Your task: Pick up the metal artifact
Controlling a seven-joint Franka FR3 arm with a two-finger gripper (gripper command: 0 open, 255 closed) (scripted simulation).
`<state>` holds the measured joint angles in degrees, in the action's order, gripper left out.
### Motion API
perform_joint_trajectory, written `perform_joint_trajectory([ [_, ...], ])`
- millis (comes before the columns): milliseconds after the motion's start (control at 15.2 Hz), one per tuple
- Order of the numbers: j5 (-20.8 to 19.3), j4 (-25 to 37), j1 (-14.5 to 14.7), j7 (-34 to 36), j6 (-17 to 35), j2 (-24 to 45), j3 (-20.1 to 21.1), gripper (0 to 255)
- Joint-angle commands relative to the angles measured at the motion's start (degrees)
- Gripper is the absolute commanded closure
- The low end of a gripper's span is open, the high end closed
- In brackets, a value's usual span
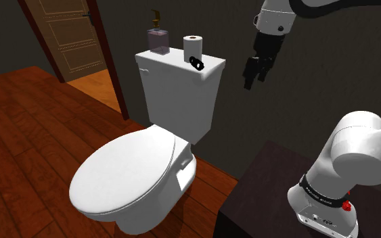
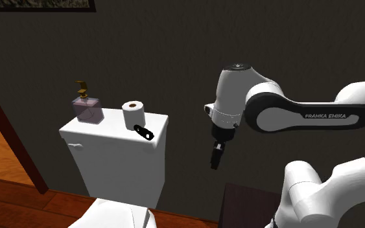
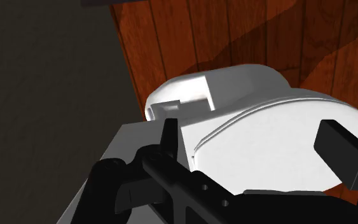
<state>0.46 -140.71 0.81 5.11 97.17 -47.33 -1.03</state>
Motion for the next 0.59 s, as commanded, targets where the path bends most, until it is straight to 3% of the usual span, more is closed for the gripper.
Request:
perform_joint_trajectory([
  [0,0.0,0.0,0.0,0.0,0.0,0.0,0.0,0],
  [528,0.2,12.9,0.3,-7.8,5.4,18.4,-6.0,0],
])
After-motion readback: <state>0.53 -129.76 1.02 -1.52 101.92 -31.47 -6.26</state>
